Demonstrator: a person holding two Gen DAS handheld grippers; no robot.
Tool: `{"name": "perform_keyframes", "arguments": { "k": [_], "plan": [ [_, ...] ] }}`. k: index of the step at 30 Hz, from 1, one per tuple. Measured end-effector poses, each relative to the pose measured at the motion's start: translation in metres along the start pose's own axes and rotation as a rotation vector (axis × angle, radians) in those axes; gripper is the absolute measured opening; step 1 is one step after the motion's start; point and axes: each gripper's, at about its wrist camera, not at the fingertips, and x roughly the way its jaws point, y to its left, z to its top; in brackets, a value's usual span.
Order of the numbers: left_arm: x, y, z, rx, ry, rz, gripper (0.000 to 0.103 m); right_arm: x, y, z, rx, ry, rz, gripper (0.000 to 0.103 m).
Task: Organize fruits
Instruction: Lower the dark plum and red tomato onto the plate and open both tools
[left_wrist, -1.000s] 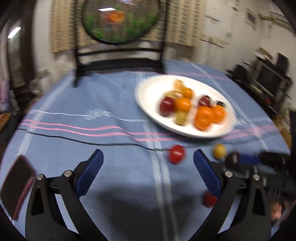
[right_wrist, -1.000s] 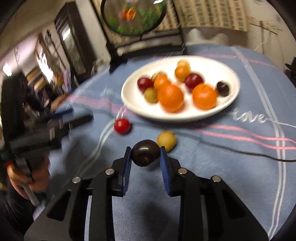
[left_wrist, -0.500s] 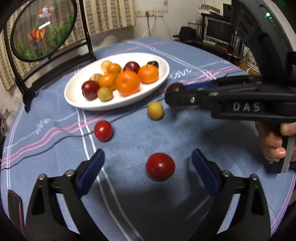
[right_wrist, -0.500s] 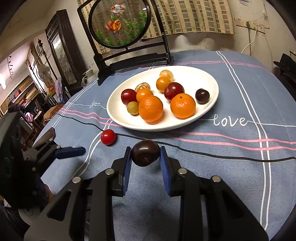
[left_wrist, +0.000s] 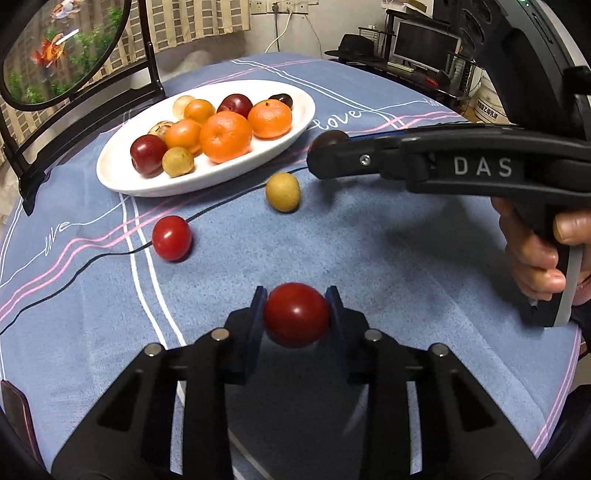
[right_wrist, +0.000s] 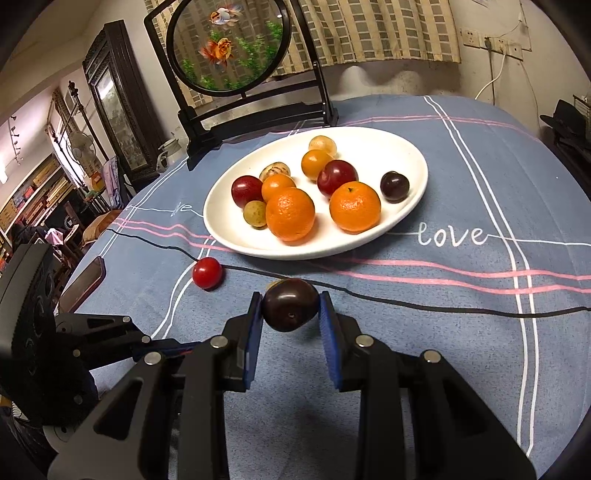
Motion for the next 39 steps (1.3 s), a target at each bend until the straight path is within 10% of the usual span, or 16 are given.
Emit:
{"name": "perform_keyframes", "arguments": {
  "k": [13, 24, 32, 35, 39],
  "plan": [
    [-0.018, 0.018, 0.009, -0.090, -0.075, 0.010, 0.033, -0.002, -0.001, 0.004, -0.017, -0.059, 0.003, 0.030],
    [-0.014, 0.085, 0.104, -0.311, -0.260, 0.180, 0.033, 0.030, -0.023, 0.065, 0.066, -0.244, -0.046, 0.031],
    [0.029, 0.120, 0.135, -0.401, -0.192, 0.207, 0.034, 0.065, -0.030, 0.084, 0.054, -0.196, -0.083, 0.035],
    [0.026, 0.124, 0.132, -0.433, -0.186, 0.256, 0.085, 0.064, -0.032, 0.085, 0.056, -0.201, -0.109, 0.061],
    [-0.003, 0.127, 0.125, -0.480, -0.263, 0.264, 0.098, 0.050, -0.030, 0.086, 0.069, -0.208, -0.106, 0.061]
  ]
}}
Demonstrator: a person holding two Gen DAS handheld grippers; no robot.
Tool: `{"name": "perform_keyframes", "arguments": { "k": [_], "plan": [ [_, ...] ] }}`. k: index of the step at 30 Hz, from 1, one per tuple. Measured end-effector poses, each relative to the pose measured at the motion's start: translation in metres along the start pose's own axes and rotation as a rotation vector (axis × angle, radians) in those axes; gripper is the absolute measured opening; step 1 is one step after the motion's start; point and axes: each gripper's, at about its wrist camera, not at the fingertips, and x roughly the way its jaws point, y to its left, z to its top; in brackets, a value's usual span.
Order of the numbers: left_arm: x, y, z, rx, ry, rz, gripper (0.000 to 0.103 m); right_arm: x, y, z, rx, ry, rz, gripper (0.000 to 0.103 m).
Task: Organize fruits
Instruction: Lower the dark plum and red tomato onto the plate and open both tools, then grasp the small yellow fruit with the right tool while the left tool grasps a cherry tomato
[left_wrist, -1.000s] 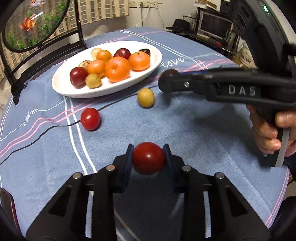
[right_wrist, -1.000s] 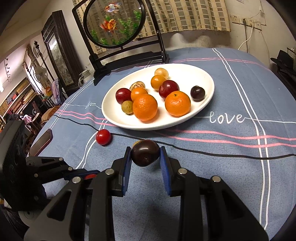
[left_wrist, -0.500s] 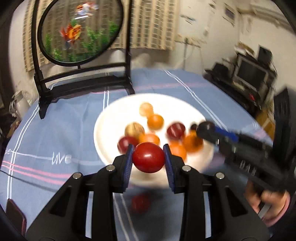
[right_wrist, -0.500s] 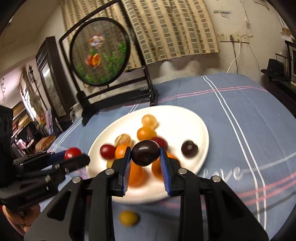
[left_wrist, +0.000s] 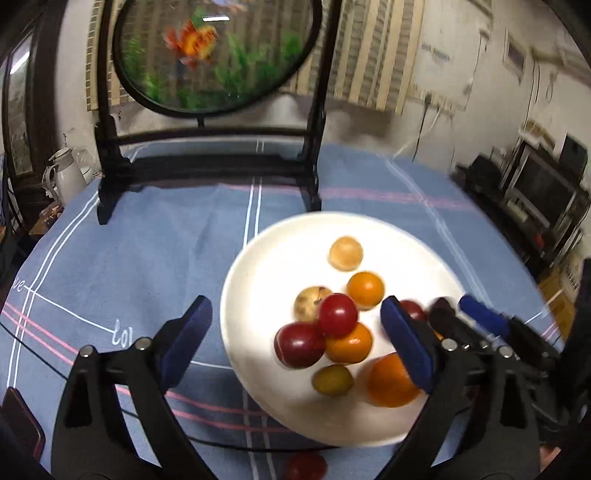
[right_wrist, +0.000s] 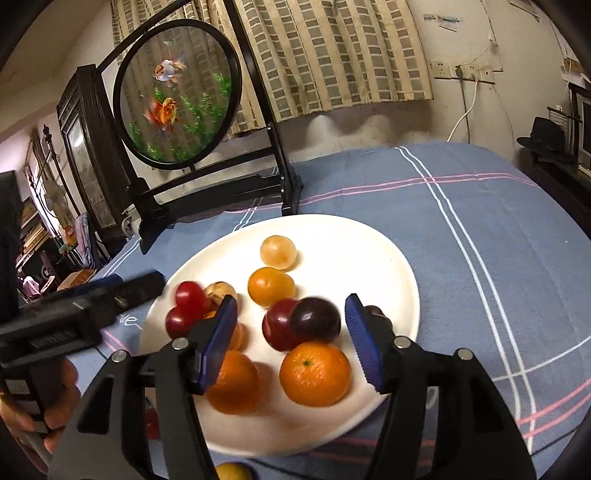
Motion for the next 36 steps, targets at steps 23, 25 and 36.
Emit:
{"name": "perform_keyframes", "arguments": {
  "k": [23, 25, 36],
  "plan": [
    [-0.068, 0.049, -0.090, -0.029, -0.006, 0.229, 0.098, -0.033, 0.049, -0.085, -0.200, 0.246, 0.014, 0.061],
    [-0.068, 0.051, -0.090, -0.036, 0.007, 0.209, 0.098, -0.029, 0.053, -0.089, -0.225, 0.271, 0.018, 0.061],
    [-0.069, 0.052, -0.091, -0.072, 0.029, 0.166, 0.098, -0.015, 0.062, -0.085, -0.270, 0.282, -0.033, 0.044]
  ]
}}
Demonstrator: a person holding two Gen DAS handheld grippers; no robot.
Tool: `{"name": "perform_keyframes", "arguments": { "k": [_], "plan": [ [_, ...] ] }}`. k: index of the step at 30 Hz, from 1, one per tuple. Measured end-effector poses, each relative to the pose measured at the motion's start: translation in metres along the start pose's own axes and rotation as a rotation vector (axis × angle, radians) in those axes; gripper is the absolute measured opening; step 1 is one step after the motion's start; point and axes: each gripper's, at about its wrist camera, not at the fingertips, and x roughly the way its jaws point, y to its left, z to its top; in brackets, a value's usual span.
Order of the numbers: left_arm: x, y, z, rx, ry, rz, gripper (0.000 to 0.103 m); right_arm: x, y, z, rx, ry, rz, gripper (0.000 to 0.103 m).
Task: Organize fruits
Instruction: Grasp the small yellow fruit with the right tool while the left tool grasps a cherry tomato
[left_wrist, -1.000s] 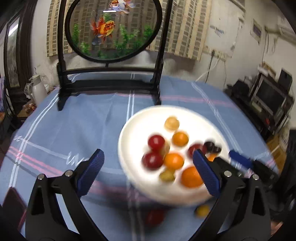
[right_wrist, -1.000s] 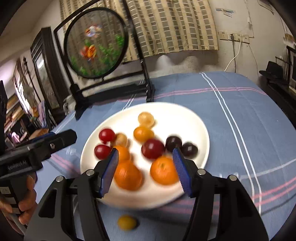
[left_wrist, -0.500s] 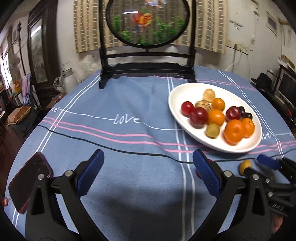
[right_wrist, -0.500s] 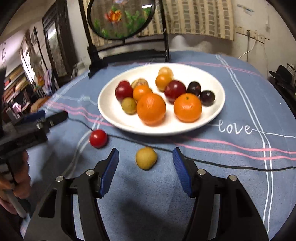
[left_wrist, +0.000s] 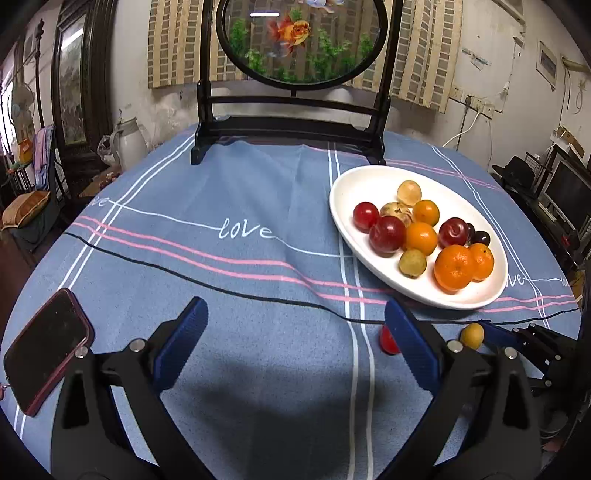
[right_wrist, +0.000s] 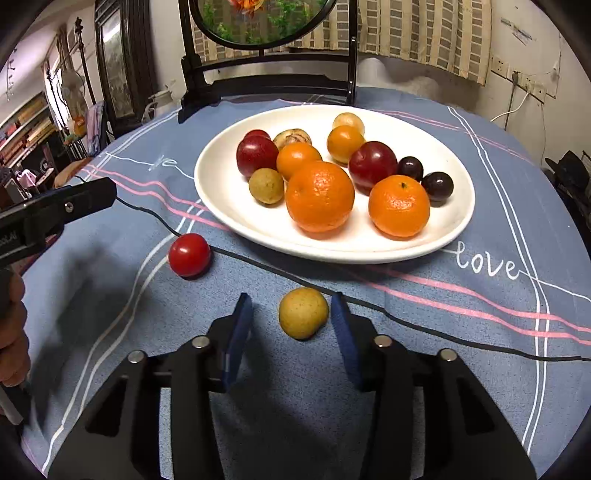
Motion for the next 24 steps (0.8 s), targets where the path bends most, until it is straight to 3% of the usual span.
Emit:
{"name": "perform_keyframes", "arguments": {
  "k": [6, 14, 18, 22, 24],
  "plan": [
    [-0.002, 0.001, 0.000, -0.009, -0.009, -0.002, 0.098, 0.002, -0.002, 0.001, 0.007, 0.006, -0.003, 0.041],
    [0.000, 0.000, -0.001, -0.002, -0.001, 0.003, 0.098, -0.003, -0.006, -0.002, 0.014, 0.002, -0.010, 0.027],
    [0.001, 0.000, -0.001, -0.003, 0.003, 0.003, 0.098, -0.017, -0.010, -0.003, 0.056, -0.003, 0.069, 0.027],
    [0.002, -0.007, -0.004, 0.023, 0.020, -0.071, 0.097, -0.041, -0.012, -0.003, 0.083, -0.082, 0.084, 0.027],
    [0.005, -0.020, -0.007, 0.078, 0.055, -0.164, 0.088, -0.047, -0.015, -0.003, 0.102, -0.100, 0.092, 0.027]
  ]
}}
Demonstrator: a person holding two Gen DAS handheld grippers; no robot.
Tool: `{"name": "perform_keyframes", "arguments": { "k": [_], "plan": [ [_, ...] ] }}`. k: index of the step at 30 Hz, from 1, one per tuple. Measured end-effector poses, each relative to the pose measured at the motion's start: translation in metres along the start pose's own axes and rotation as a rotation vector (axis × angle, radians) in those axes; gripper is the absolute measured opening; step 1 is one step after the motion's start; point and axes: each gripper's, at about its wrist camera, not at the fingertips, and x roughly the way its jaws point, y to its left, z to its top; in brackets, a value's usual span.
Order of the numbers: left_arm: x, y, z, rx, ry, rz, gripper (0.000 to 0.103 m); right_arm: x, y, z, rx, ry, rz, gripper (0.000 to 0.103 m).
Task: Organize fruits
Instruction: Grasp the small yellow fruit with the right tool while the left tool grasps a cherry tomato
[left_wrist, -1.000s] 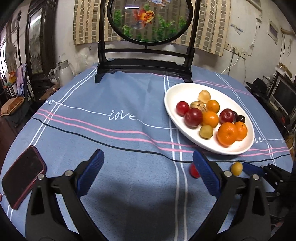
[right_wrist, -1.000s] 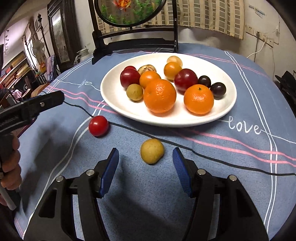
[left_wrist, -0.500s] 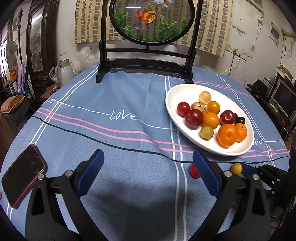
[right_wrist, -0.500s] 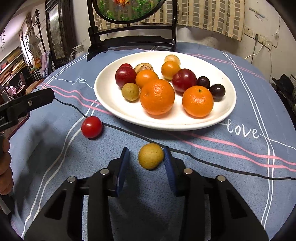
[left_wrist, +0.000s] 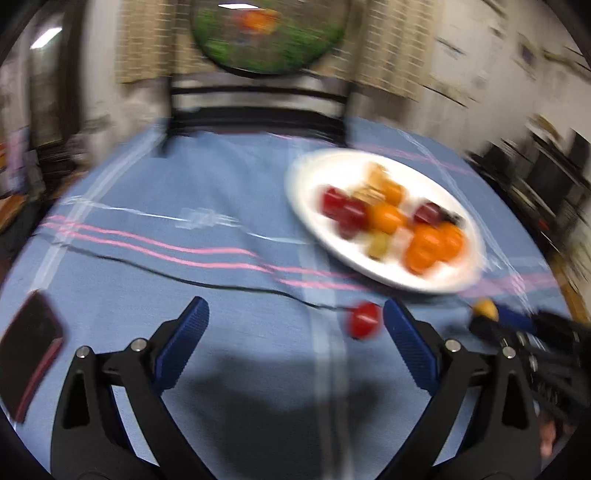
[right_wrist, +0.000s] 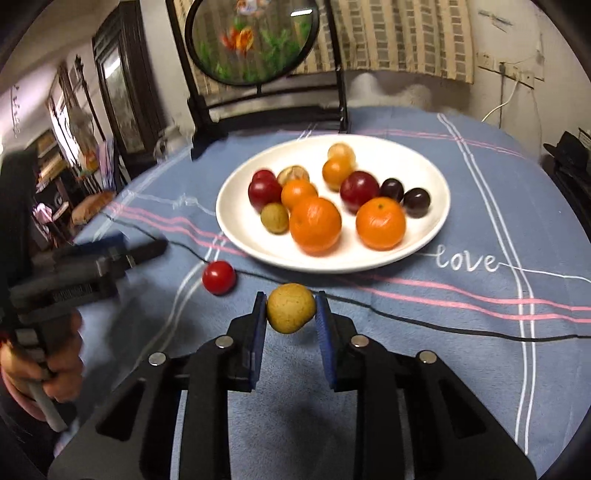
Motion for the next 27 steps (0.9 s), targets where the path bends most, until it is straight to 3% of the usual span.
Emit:
{"name": "perform_keyframes", "arguments": {
  "k": [2, 5, 8, 16, 23, 27],
  "plan": [
    [0.006, -0.015, -0.004, 0.064, 0.034, -0.062, 0.075, -0.005, -0.003, 0.000, 0.025, -0.006, 0.020, 0.027],
    [0.015, -0.029, -0.010, 0.134, 0.050, -0.069, 0.062, -0.007, -0.005, 0.000, 0.044, -0.006, 0.034, 0.027],
    [0.022, -0.036, -0.010, 0.151, 0.063, -0.104, 0.060, -0.007, -0.002, -0.001, 0.039, -0.004, 0.038, 0.027],
    [0.037, -0.042, -0.010, 0.172, 0.081, -0.086, 0.046, -0.003, -0.003, -0.002, 0.049, 0.015, 0.040, 0.027],
    [0.046, -0.045, -0.011, 0.191, 0.081, -0.051, 0.044, -0.004, -0.004, -0.003, 0.058, 0.016, 0.042, 0.027],
    [0.052, -0.045, -0.011, 0.193, 0.094, -0.024, 0.039, -0.002, -0.004, -0.003, 0.060, 0.020, 0.039, 0.027]
  ]
}}
